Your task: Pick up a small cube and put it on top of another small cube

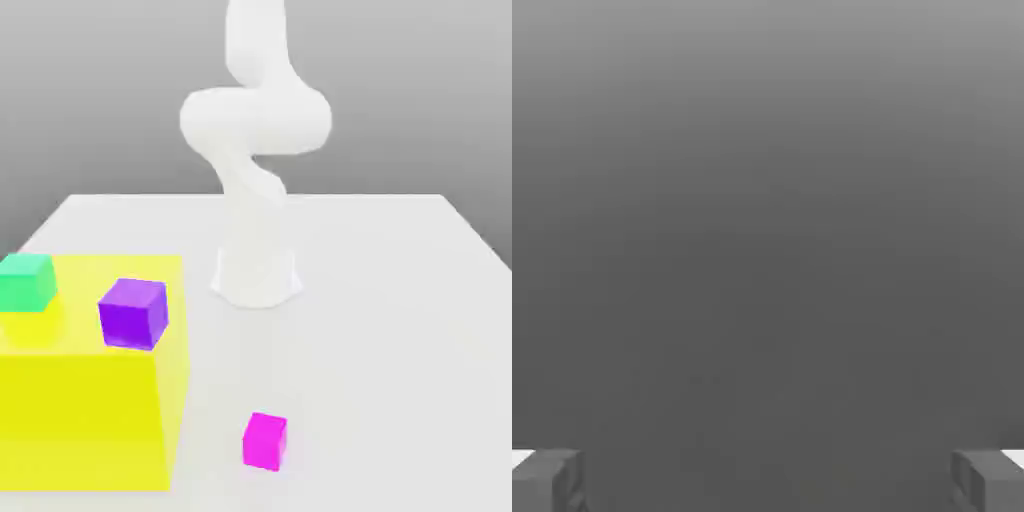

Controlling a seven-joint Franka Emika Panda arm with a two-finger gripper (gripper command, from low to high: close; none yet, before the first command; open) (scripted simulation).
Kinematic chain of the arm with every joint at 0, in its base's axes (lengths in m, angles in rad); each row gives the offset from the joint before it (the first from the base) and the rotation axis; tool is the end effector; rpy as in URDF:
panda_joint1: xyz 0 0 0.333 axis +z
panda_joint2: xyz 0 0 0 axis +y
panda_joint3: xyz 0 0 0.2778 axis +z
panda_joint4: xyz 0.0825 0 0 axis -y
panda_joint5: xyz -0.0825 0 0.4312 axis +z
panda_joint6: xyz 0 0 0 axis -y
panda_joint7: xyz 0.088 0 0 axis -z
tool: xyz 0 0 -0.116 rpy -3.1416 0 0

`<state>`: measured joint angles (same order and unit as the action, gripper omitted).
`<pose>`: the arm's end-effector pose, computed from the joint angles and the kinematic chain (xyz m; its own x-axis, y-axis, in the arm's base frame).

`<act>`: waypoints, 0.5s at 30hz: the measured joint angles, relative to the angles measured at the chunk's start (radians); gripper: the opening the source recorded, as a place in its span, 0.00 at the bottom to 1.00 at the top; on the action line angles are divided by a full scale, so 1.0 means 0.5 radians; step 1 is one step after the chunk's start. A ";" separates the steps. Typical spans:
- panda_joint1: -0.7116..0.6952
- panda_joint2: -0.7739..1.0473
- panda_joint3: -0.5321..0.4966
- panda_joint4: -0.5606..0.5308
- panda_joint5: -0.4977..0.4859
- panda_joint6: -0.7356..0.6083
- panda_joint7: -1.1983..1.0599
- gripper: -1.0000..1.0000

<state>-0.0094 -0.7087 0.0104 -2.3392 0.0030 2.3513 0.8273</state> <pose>0.4599 0.0013 0.6251 0.5073 -0.7353 0.4495 -0.5542 -0.6778 -0.4832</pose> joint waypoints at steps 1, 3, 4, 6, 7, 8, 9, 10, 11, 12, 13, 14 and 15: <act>-0.008 0.079 0.009 -0.034 0.002 0.044 0.024 0.50; -0.021 0.229 0.026 -0.098 0.003 0.128 0.072 0.50; -0.028 0.302 0.035 -0.130 0.004 0.170 0.095 0.50; -0.039 0.447 0.051 -0.192 0.003 0.252 0.142 0.50; -0.045 0.520 0.060 -0.223 0.003 0.292 0.166 0.50; -0.050 0.592 0.067 -0.254 0.001 0.333 0.191 0.50; -0.056 0.665 0.075 -0.286 0.000 0.374 0.215 0.50; -0.061 0.737 0.083 -0.317 -0.002 0.415 0.240 0.50; -0.066 0.810 0.091 -0.348 -0.005 0.456 0.265 0.50; -0.067 0.882 0.093 -0.379 -0.010 0.496 0.292 0.50; -0.070 0.955 0.099 -0.410 -0.014 0.537 0.319 0.50; -0.073 1.027 0.105 -0.441 -0.018 0.578 0.345 0.50; -0.076 1.100 0.109 -0.472 -0.023 0.619 0.372 0.50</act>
<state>-0.0472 -0.1588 0.0650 -2.5754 -0.0085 2.6606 1.0134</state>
